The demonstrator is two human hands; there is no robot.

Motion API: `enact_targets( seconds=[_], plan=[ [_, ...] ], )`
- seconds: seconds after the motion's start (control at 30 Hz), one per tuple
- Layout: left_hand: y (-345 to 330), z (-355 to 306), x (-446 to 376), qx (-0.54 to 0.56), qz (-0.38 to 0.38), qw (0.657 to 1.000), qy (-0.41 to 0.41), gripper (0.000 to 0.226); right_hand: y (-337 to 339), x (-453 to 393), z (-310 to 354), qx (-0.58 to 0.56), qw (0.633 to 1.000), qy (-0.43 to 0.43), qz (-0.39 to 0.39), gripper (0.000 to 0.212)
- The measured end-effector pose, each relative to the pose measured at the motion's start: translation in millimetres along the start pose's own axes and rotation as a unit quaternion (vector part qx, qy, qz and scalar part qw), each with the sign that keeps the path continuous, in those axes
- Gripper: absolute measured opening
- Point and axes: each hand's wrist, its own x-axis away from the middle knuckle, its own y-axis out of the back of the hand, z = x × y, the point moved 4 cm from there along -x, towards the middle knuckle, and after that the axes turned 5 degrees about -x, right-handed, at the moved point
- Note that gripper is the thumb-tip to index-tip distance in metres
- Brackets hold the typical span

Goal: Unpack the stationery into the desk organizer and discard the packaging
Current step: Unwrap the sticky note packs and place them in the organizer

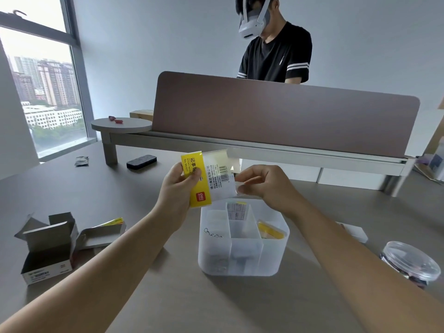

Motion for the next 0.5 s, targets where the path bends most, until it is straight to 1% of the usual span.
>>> enact_targets(
  seconds=[0.13, 0.23, 0.3, 0.4, 0.43, 0.5],
  plan=[
    [0.1, 0.7, -0.8, 0.010, -0.007, 1.000, 0.015, 0.017, 2.4, 1.7, -0.1, 0.038, 0.998, 0.033, -0.026, 0.021],
    [-2.7, 0.9, -0.1, 0.010, -0.002, 1.000, 0.020, 0.021, -0.6, 2.5, -0.1, 0.049, 0.998, 0.024, -0.027, 0.023],
    [-3.7, 1.1, 0.4, 0.006, 0.001, 1.000, 0.021, 0.023, -2.8, 3.6, 0.3, 0.021, 1.000, -0.001, -0.004, 0.022],
    [-4.6, 2.1, 1.0, 0.005, 0.005, 1.000, 0.025, 0.025, -6.1, 4.8, -0.4, -0.050, 0.998, -0.034, 0.022, 0.008],
    [-5.0, 2.2, 1.3, 0.003, 0.007, 1.000, 0.026, 0.024, -6.5, 3.7, -2.2, -0.064, 0.997, -0.040, 0.021, 0.009],
    [-5.1, 2.1, 2.0, -0.001, 0.010, 1.000, 0.026, 0.019, -6.5, 1.4, -5.7, -0.075, 0.996, -0.049, 0.012, 0.017]
  ],
)
